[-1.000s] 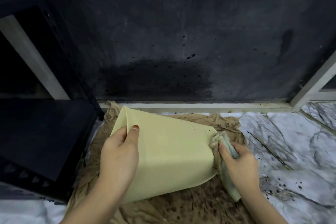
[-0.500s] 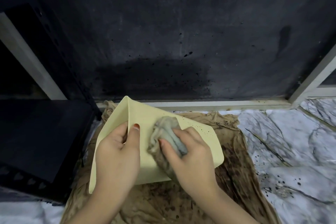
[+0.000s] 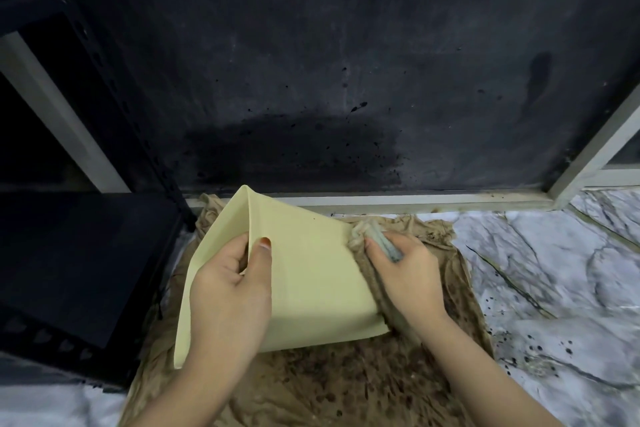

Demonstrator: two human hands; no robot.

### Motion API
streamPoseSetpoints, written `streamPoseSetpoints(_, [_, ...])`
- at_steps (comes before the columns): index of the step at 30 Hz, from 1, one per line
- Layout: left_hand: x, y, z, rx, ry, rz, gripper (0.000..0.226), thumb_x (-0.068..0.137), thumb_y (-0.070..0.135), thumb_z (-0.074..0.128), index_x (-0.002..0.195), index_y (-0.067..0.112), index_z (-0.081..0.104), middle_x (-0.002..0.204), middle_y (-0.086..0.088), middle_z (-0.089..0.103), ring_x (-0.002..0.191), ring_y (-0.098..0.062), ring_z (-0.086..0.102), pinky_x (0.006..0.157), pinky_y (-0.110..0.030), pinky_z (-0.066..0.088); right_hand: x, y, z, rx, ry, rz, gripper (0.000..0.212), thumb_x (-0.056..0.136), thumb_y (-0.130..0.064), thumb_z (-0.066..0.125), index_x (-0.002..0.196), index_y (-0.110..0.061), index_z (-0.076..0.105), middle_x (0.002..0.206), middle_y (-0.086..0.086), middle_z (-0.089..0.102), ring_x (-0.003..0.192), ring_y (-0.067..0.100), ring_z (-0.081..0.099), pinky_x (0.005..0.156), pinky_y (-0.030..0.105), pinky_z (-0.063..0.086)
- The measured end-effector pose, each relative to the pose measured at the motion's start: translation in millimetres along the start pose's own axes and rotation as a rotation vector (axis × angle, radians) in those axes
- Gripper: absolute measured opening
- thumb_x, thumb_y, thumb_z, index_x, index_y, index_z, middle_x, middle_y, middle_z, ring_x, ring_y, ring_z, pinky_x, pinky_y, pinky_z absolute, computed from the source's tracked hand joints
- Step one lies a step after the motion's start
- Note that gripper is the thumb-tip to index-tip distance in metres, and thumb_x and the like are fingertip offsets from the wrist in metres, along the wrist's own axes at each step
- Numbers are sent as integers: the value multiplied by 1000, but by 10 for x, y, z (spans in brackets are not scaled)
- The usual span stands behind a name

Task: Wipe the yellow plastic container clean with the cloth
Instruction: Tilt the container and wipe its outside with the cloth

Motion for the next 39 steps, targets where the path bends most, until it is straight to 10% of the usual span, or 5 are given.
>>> streamPoseSetpoints(13, [-54,35,86,-76,-47,-8,30,93,20,48,73,27,69,63,17,70,55,4,58,51,-12,43,-496,246,-210,112,125,49,27,79,-31,67,95,-10,71,80,1,59,75,19,58,61,22,34])
streamPoseSetpoints(17, [-70,47,119,-73,-48,-1,30,92,20,50,69,24,68,63,4,69,50,-2,54,44,-12,38,-597,-455,-43,178,25,-145,42,71,-52,54,95,-21,69,76,-8,55,75,9,55,63,11,40])
streamPoseSetpoints(24, [-110,89,190,-33,-104,42,26,91,23,51,71,16,67,59,-22,56,53,-16,46,50,-26,37,-224,-1070,48,168,-89,-215,17,82,-37,60,88,-24,68,82,-4,58,76,15,57,67,34,46])
streamPoseSetpoints(31, [-130,117,185,-63,-105,54,28,92,19,50,70,24,67,60,5,68,49,1,54,44,-8,37,85,-422,-30,90,-14,-31,37,82,-36,59,51,-26,43,56,-3,49,52,11,42,48,29,29])
streamPoseSetpoints(39, [-30,88,108,-1,-105,42,29,93,19,48,73,32,64,80,16,69,60,4,59,50,-8,39,118,510,-148,43,71,141,24,83,-38,59,68,-19,56,55,-1,50,52,20,45,46,25,28])
Point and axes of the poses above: each hand's wrist, its own x-axis towards the middle knuckle, its own z-axis out of the palm, y = z × x, the point moved 10 cm from there along x, towards the middle knuckle
